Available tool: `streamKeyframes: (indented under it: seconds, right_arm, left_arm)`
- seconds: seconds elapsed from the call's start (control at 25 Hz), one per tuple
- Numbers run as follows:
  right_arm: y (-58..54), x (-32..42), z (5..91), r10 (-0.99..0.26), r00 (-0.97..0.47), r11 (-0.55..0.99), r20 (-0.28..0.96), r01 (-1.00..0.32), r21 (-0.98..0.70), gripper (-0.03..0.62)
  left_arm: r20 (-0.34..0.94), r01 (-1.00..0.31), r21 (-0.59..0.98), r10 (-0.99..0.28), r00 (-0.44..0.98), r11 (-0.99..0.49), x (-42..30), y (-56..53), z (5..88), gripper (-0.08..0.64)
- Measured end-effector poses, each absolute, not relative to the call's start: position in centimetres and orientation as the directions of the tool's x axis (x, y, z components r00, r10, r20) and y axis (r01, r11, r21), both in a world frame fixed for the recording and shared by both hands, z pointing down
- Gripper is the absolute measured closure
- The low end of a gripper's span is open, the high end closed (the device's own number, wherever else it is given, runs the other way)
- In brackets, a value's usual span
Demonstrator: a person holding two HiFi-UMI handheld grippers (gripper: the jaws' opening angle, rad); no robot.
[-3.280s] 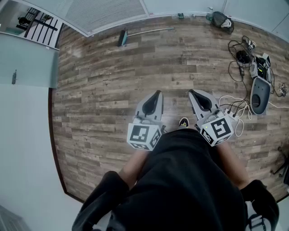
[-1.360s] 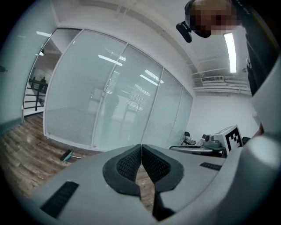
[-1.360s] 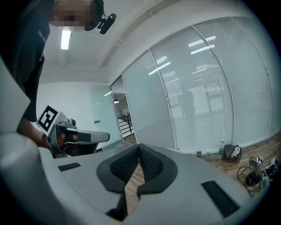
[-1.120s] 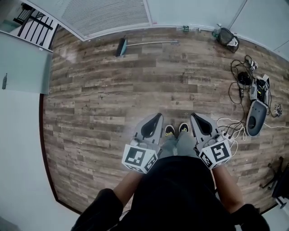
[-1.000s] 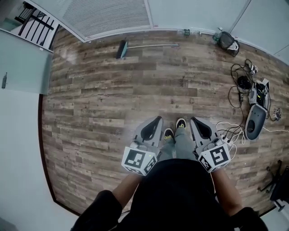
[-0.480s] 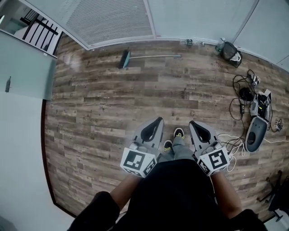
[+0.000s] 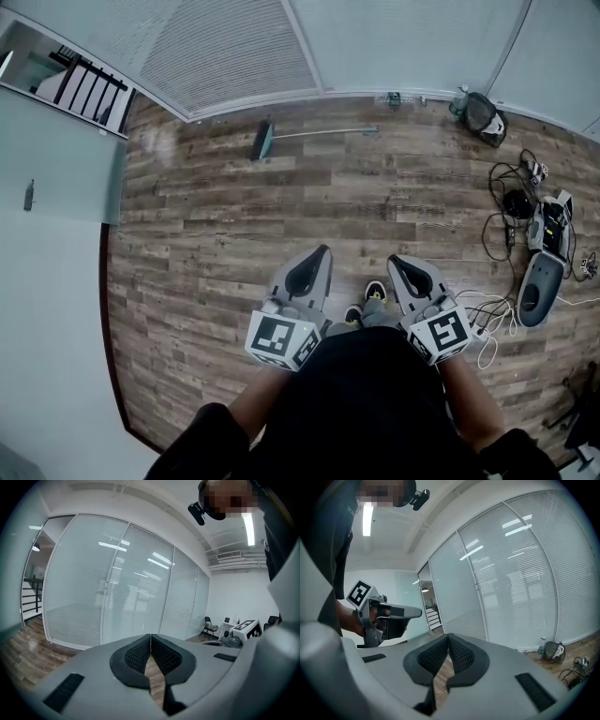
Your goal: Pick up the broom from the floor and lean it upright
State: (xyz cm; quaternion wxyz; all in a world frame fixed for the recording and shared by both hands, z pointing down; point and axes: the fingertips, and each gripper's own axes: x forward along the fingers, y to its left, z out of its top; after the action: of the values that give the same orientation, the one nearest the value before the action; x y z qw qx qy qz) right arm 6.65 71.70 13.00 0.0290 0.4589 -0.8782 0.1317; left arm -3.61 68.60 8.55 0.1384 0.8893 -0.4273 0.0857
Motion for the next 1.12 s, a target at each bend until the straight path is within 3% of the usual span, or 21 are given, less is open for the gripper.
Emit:
streamKeyframes:
  seconds: [0.72, 1.12]
  right_arm:
    - [68.3, 8.7, 14.9, -0.798, -0.572, 0.519, 0.191, -0.813, -0.264, 0.575]
    - [63.2, 6.5, 15.1, -0.786, -0.572, 0.525, 0.234, -0.818, -0.236, 0.575]
  left_arm:
    - [0.325, -0.765, 0.157, -0.699, 0.638, -0.625, 0.0, 65.2, 9.5, 0.538]
    - [0.263, -0.755, 0.198, -0.708, 0.655, -0.625, -2.5, 58.7, 9.9, 0.538]
